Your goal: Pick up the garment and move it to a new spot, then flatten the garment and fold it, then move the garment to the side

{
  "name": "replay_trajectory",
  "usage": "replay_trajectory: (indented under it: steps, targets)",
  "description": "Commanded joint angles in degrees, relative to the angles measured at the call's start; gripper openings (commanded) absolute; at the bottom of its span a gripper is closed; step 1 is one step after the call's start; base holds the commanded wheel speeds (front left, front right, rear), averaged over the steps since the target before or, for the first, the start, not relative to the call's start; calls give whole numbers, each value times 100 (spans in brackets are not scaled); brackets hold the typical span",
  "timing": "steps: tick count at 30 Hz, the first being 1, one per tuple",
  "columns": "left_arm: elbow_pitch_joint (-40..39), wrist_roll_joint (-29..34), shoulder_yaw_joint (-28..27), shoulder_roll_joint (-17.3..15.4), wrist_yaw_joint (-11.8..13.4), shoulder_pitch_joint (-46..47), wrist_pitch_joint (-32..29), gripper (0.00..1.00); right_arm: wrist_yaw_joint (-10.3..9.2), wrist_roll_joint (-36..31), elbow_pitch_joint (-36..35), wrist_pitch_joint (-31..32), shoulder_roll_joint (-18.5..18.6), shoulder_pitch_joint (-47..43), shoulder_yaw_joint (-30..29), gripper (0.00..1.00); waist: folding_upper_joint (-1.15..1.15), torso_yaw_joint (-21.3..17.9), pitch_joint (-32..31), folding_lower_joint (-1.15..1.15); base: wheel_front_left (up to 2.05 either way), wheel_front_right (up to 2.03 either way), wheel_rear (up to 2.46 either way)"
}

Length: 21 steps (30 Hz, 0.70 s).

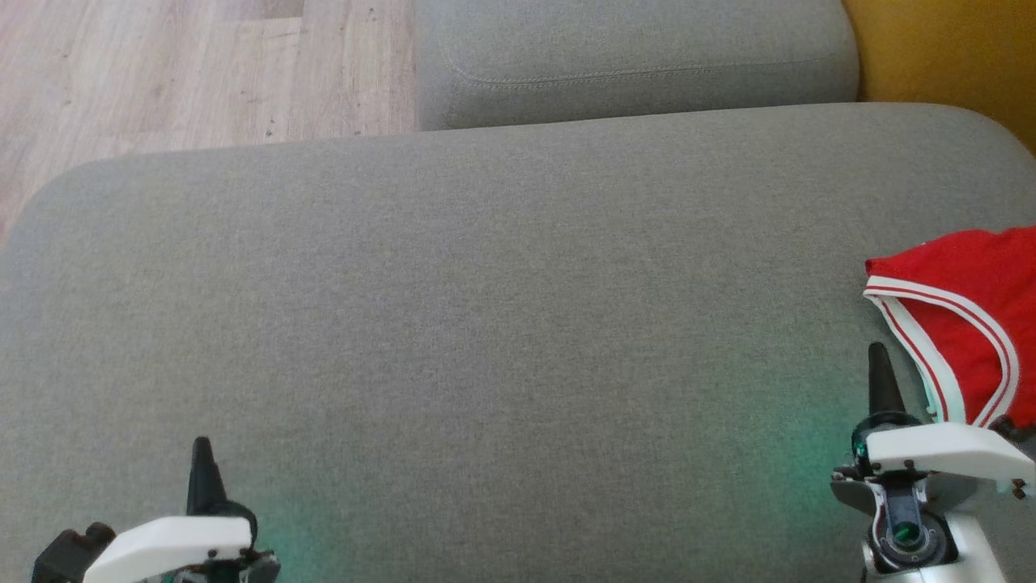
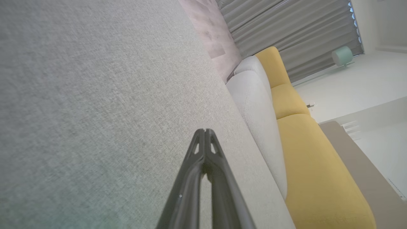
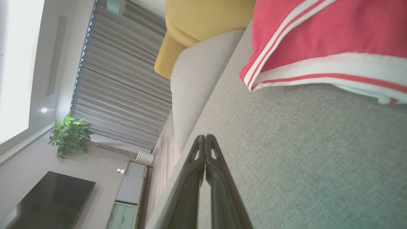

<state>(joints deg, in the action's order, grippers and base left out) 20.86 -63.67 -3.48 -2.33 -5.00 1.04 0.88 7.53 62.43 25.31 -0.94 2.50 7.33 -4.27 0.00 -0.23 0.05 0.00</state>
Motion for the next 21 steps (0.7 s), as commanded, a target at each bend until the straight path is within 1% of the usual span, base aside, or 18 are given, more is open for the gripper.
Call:
replay_trajectory:
  steps: [1,21]
  targets:
    - [-234,-135,-142,-40,-30,339,-39,0,-3,149,-262,31,29,103,53,0,0,1,0,0,0,0,0]
    - [-455,-1486,-222,-47,-138,427,-386,0,-4,1554,-693,385,33,-5,-86,0,0,12,7,0,0,0,0]
